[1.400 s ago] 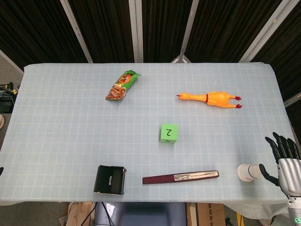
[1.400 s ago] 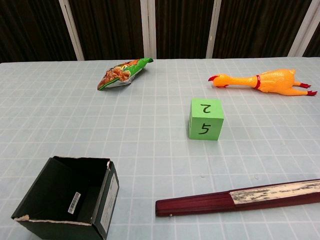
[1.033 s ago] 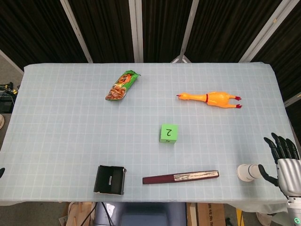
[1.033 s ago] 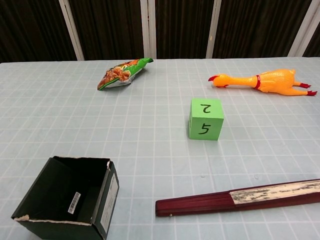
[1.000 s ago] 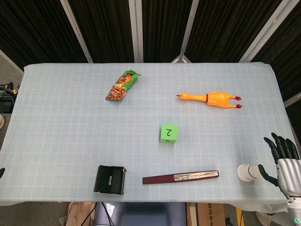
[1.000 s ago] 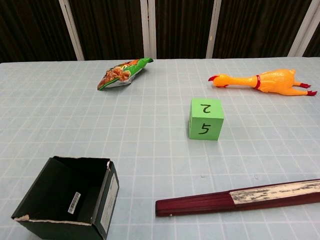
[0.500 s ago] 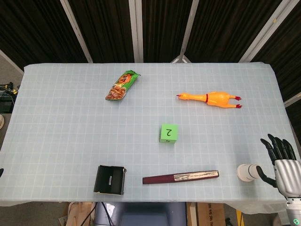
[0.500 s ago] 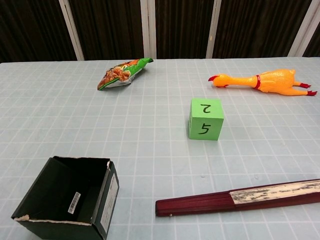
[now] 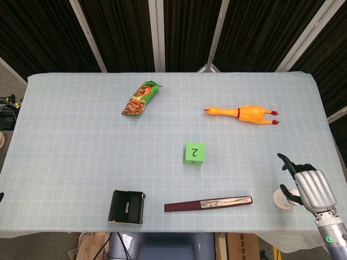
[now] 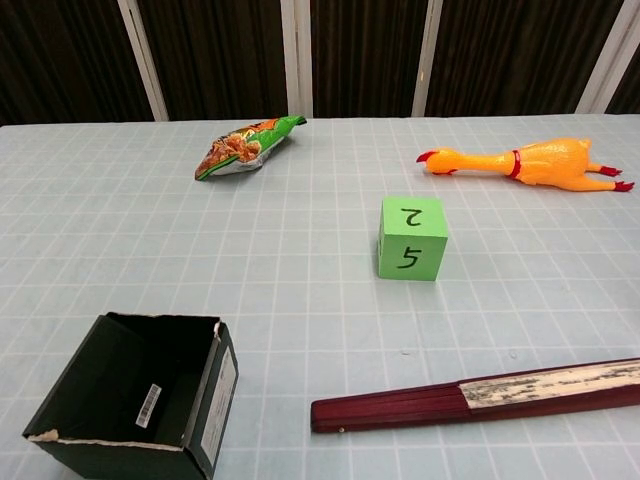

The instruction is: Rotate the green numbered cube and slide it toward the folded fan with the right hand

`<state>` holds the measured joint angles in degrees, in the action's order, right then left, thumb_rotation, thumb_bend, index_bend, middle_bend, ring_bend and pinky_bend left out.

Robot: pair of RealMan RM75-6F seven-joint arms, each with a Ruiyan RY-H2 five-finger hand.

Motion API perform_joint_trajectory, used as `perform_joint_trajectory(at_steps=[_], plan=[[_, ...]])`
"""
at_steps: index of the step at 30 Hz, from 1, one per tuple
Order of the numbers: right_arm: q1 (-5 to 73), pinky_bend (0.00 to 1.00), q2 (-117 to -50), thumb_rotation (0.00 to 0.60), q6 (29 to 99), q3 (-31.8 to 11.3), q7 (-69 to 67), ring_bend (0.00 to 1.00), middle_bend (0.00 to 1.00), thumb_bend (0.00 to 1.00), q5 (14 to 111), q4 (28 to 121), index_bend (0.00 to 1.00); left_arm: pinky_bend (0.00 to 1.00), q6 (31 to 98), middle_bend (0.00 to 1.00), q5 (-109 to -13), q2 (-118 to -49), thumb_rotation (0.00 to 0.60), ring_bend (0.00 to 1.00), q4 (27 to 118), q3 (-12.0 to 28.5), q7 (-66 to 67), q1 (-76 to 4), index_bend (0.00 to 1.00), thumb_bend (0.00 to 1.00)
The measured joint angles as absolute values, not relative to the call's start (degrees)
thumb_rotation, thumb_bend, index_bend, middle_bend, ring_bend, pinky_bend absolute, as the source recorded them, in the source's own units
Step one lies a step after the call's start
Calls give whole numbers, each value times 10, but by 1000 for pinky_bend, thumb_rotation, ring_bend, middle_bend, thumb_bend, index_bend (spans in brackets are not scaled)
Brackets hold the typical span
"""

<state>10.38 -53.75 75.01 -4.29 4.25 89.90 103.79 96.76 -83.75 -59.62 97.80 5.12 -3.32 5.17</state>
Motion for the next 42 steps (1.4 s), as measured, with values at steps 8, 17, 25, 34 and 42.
perform_joint_trajectory(at_steps=[8,17,25,34,42], plan=[[200,710,-509,600,592,-67,143,860,828,651,816,1102,130,161,963,2,-831,-597,600,40,982,52,-24,50,31,257],[304,711,-519,600,489,-74,309,860,830,723,634,1156,129,162,951,2,-821,-594,600,40,983,58,-21,43,31,258],[421,711,-543,600,467,-55,440,860,830,729,422,1172,129,162,942,2,-807,-592,600,40,983,63,-24,39,31,257],[565,711,-600,600,505,-28,542,860,830,729,216,1175,129,162,937,0,-801,-593,600,40,984,65,-17,36,31,258],[633,711,-642,600,508,-17,552,860,830,730,144,1149,129,162,934,0,-795,-594,600,40,986,67,-10,34,31,257]])
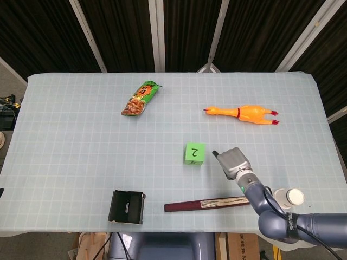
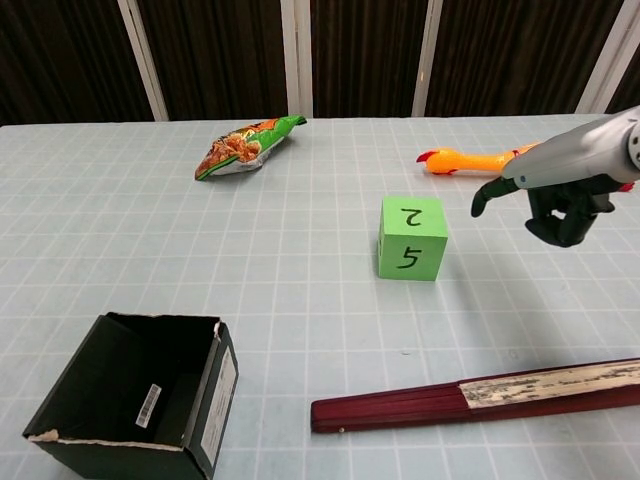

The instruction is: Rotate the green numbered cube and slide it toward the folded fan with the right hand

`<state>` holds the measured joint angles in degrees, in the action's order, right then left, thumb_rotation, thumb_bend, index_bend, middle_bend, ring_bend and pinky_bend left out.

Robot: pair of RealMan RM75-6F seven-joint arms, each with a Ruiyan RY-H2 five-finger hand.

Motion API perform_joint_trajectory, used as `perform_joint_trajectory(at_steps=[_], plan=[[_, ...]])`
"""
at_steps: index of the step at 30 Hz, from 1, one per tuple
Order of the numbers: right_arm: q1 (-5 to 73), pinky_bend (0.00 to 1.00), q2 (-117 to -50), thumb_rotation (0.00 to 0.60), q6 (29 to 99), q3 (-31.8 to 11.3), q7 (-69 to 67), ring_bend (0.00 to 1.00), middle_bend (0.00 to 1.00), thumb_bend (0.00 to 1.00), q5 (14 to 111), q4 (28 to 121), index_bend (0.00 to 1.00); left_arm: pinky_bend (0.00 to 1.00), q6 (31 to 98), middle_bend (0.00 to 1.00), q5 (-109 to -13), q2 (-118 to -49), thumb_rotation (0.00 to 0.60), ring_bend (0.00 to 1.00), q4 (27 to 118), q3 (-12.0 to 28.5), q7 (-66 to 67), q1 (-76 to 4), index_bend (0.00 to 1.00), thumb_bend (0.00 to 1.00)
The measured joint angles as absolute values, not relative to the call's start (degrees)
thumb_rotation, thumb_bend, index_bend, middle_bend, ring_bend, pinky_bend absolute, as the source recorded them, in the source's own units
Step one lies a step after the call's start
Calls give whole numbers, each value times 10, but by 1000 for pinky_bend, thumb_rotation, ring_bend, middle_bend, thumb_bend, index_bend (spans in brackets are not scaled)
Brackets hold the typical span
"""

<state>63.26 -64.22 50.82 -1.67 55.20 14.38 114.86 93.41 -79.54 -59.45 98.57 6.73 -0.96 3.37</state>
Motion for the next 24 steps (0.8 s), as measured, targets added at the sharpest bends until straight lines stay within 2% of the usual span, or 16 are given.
perform_joint_trajectory(at_steps=[9,24], plan=[[679,711,-677,600,505,-10,543,860,830,729,102,1113,129,162,932,0,-790,-596,600,40,986,69,-5,32,31,258],[724,711,-688,600,469,-1,505,860,830,730,56,1078,129,162,927,0,-783,-596,600,41,987,71,-1,29,31,257]])
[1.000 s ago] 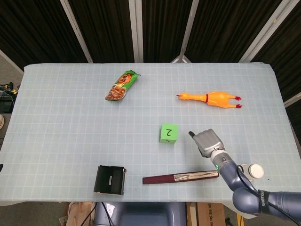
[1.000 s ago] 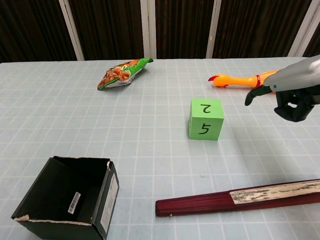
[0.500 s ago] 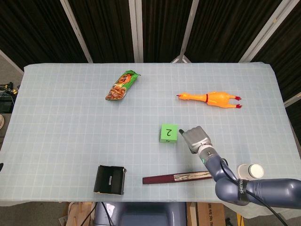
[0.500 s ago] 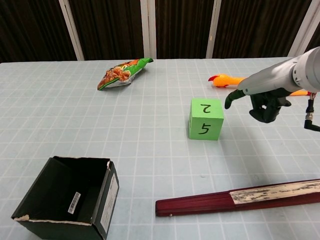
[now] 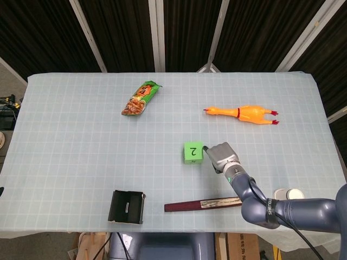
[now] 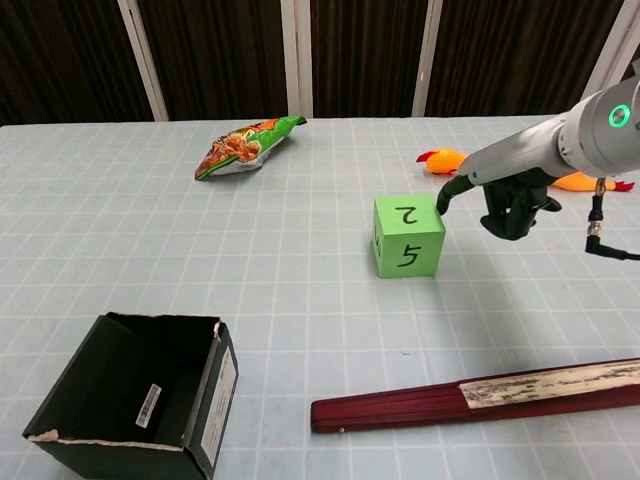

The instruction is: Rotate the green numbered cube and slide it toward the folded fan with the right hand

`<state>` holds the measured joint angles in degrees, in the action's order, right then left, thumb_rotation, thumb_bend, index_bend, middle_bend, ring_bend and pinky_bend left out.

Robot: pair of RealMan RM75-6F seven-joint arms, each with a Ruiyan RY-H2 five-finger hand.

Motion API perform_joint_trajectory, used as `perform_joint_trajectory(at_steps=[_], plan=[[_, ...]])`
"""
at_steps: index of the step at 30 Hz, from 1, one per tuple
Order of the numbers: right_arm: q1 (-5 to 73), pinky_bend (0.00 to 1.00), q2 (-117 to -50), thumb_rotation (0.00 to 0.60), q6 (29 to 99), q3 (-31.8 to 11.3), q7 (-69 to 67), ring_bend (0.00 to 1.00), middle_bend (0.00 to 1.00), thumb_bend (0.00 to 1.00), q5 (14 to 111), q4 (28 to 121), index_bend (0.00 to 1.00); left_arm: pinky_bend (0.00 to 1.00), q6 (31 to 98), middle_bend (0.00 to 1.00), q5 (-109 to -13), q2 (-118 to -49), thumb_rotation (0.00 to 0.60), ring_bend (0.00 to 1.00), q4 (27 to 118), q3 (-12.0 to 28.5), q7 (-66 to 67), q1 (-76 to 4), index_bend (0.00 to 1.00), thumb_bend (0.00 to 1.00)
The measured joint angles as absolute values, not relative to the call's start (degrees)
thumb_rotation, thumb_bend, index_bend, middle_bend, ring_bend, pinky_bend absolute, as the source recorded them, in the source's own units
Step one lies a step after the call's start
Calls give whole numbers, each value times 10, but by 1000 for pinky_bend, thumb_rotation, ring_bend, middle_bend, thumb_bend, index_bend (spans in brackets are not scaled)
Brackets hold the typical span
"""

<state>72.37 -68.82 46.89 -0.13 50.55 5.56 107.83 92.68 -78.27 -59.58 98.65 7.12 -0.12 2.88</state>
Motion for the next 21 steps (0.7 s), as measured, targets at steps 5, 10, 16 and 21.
perform_joint_trajectory(at_steps=[5,10,16,21], plan=[[743,711,-688,600,457,0,497,860,830,730,40,1068,129,162,924,0,-783,-597,600,40,987,70,4,27,31,258],[772,711,-696,600,455,3,499,860,830,730,8,1044,129,162,926,0,-783,-596,600,40,987,70,2,28,31,258],[803,711,-707,600,452,3,501,860,830,729,-32,1013,129,162,925,0,-780,-594,600,40,986,72,-3,28,31,258],[819,711,-714,600,443,6,502,860,830,729,-64,996,129,162,923,0,-780,-593,600,40,987,72,-4,27,31,258]])
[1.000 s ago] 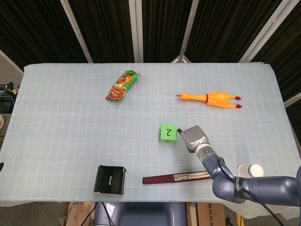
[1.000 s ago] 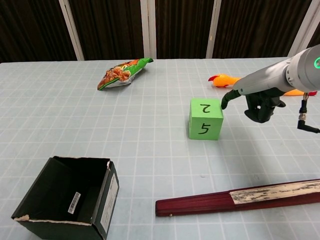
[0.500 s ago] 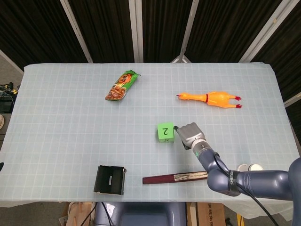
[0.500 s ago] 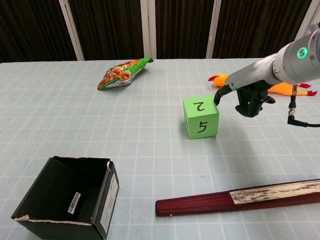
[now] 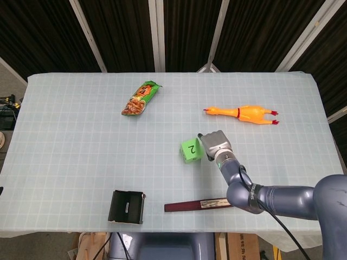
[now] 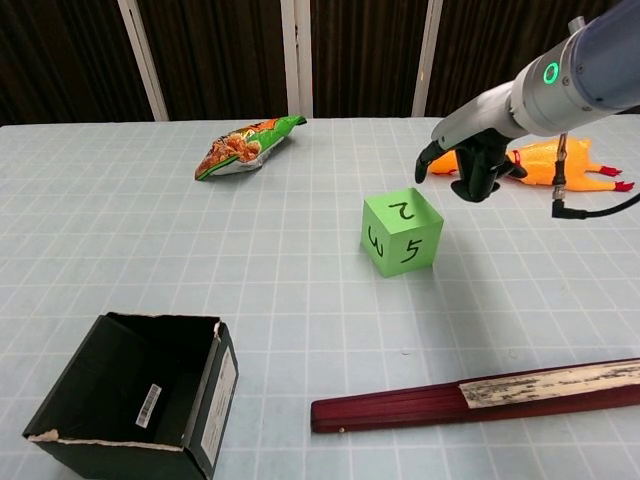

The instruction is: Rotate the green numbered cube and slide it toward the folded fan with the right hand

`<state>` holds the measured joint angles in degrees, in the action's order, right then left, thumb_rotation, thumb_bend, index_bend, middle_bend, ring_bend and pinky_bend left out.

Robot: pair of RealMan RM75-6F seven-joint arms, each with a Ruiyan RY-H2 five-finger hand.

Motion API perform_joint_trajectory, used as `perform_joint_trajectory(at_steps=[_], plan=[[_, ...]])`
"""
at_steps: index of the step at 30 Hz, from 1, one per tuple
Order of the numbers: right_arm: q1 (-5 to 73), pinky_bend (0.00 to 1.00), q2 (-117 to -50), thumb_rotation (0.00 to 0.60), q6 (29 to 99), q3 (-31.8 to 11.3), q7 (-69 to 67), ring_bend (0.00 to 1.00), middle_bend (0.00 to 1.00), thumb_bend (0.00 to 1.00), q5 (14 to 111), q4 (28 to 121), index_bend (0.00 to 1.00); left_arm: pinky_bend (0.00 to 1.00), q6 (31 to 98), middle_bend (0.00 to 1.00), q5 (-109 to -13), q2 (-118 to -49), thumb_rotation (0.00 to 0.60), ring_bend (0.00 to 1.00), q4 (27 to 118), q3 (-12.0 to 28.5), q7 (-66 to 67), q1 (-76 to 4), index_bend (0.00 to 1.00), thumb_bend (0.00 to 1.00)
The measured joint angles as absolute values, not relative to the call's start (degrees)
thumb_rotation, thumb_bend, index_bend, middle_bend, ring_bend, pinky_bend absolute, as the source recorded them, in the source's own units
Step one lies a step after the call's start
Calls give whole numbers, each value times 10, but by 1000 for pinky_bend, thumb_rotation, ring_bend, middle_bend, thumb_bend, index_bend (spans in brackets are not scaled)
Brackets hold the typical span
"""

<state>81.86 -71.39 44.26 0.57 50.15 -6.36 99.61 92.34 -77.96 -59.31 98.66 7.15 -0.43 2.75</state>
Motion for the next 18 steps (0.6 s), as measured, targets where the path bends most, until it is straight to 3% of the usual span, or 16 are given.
perform_joint_trajectory(at_steps=[18], plan=[[849,711,-729,600,451,25,503,860,830,729,-93,975,129,162,919,0,-775,-588,600,40,985,73,-16,27,31,258]])
